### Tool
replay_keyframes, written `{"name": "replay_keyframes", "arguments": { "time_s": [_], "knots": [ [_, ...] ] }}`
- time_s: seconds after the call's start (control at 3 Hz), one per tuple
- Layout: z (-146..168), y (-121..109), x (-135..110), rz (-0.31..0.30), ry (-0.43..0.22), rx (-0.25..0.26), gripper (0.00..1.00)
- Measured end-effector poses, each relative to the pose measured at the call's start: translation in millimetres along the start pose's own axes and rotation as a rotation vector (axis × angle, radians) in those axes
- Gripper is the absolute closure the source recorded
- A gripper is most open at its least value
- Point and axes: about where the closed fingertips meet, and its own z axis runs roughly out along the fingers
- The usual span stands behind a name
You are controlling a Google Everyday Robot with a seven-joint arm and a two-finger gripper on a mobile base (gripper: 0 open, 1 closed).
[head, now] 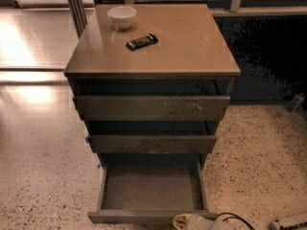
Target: Close bottom drawer
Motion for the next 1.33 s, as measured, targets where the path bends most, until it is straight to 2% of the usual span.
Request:
{"name": "replay_keyframes", "arguments": {
  "time_s": [0.33, 0.67, 1.0, 1.33],
  "knots": [
    [3.9, -22.1, -4.8, -0.029, -0.005, 0.045, 1.0],
    [5.3, -56.5, -17.7, -0.079, -0.008, 0.104, 1.0],
    [5.3, -56.5, -17.7, -0.079, -0.008, 0.104, 1.0],
    [22.7, -41.3, -20.9, -0.055, -0.038, 0.05, 1.0]
  ]
}}
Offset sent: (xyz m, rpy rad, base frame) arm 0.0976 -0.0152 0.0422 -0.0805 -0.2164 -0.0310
